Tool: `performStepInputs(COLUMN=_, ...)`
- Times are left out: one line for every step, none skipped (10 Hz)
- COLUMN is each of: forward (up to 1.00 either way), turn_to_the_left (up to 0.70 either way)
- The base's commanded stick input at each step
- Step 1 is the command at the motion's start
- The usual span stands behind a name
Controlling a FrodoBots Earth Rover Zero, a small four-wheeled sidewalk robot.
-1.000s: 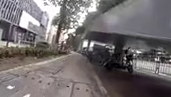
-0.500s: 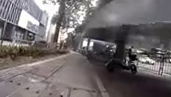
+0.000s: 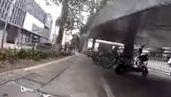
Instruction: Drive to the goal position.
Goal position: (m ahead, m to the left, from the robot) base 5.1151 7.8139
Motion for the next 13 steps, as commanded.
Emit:
performStepInputs(forward=0.70, turn_to_the_left=0.00)
performStepInputs(forward=0.70, turn_to_the_left=0.00)
performStepInputs(forward=0.70, turn_to_the_left=0.00)
performStepInputs(forward=0.70, turn_to_the_left=0.00)
performStepInputs(forward=0.70, turn_to_the_left=0.00)
performStepInputs(forward=0.70, turn_to_the_left=0.00)
performStepInputs(forward=0.70, turn_to_the_left=0.00)
performStepInputs(forward=0.70, turn_to_the_left=0.00)
performStepInputs(forward=0.70, turn_to_the_left=0.00)
performStepInputs(forward=0.70, turn_to_the_left=0.00)
performStepInputs(forward=0.70, turn_to_the_left=0.00)
performStepInputs(forward=0.70, turn_to_the_left=0.00)
performStepInputs(forward=0.70, turn_to_the_left=0.00)
